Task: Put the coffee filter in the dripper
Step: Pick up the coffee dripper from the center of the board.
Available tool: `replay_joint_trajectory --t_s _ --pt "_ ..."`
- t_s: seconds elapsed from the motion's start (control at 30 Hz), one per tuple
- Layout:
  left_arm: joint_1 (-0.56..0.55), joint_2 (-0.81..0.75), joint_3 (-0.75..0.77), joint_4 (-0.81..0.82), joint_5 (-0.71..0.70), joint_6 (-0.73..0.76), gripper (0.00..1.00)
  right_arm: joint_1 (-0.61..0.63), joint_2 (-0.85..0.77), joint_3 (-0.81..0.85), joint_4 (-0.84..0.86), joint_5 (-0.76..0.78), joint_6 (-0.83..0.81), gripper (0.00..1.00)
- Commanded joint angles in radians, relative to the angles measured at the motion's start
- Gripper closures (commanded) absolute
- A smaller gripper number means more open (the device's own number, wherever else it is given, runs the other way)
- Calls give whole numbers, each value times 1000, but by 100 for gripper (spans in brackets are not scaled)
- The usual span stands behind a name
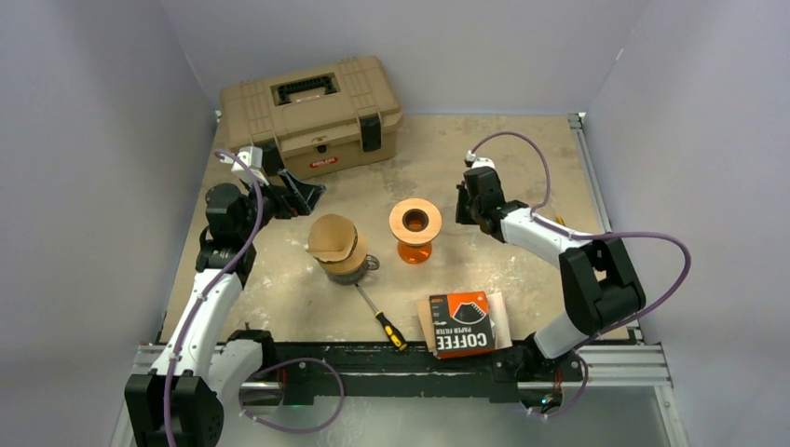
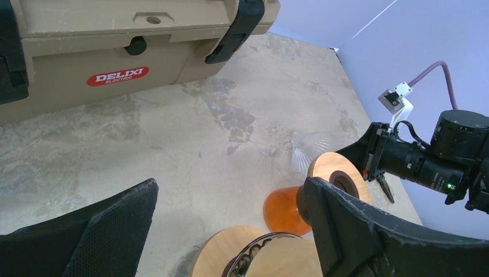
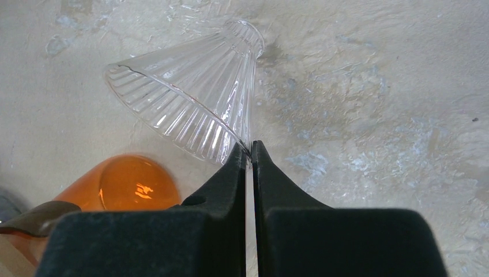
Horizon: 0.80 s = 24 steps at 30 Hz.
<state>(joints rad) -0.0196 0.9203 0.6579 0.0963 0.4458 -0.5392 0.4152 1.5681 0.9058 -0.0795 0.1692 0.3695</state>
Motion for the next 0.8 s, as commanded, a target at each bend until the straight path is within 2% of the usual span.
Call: replay_joint_trajectory --t_s 0.0,0.77 --pt "11 -3 0 35 8 -1 3 5 -17 51 -34 66 13 100" --pt "11 -6 3 33 10 1 3 5 -245 216 -287 182 29 100"
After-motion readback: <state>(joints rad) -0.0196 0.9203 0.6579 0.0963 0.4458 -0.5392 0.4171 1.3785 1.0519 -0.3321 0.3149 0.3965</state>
